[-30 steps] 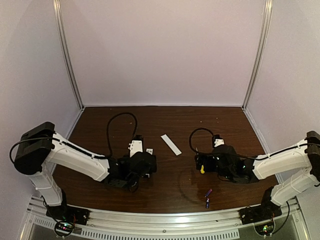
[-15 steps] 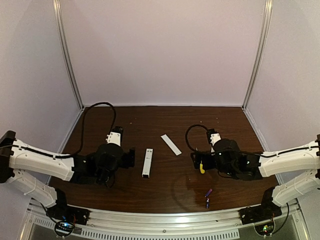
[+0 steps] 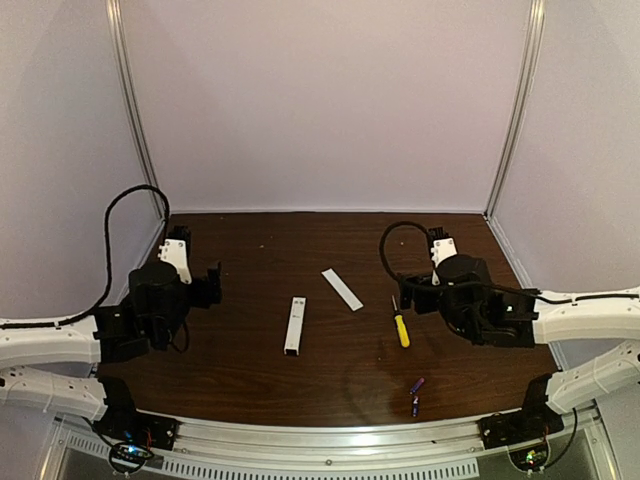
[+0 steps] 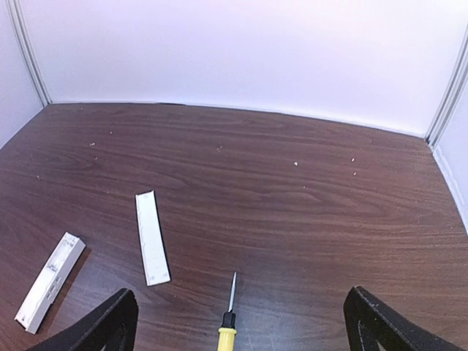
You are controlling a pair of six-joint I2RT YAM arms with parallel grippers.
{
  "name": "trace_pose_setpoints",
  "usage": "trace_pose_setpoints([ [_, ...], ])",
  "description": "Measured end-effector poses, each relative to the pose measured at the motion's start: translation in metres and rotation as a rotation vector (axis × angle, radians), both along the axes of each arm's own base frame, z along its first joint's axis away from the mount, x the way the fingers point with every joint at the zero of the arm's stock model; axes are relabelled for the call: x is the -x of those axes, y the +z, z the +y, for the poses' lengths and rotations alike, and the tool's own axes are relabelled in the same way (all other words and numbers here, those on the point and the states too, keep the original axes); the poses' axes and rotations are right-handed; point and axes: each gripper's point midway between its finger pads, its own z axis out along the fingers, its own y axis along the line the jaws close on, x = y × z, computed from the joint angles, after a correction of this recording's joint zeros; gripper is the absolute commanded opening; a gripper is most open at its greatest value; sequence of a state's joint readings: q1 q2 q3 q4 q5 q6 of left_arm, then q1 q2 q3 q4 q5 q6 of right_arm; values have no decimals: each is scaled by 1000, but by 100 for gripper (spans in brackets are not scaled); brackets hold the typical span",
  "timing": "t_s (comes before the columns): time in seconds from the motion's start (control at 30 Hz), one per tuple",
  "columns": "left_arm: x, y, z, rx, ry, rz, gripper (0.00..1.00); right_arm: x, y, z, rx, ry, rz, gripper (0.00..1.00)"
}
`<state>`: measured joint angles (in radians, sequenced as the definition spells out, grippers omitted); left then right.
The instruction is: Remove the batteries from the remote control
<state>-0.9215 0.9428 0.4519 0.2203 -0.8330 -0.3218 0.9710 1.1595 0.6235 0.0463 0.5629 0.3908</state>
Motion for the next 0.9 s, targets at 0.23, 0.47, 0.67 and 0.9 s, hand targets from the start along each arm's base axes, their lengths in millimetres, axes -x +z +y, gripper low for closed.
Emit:
trace_pose_setpoints([
  [0.23, -24, 2, 49, -97, 135, -3, 89, -10, 35, -12, 57, -47, -98, 100],
  [0.47, -29, 19, 52, -198, 119, -61, 89, -25, 59, -22, 34, -76, -122, 100],
  [0.67, -44, 11, 76, -303, 181, -73, 89, -52, 73, -37, 10, -177, -120, 100],
  [0.9, -57, -31, 125, -339, 241, -29, 88, -54, 48, -61, 77, -253, -113, 100],
])
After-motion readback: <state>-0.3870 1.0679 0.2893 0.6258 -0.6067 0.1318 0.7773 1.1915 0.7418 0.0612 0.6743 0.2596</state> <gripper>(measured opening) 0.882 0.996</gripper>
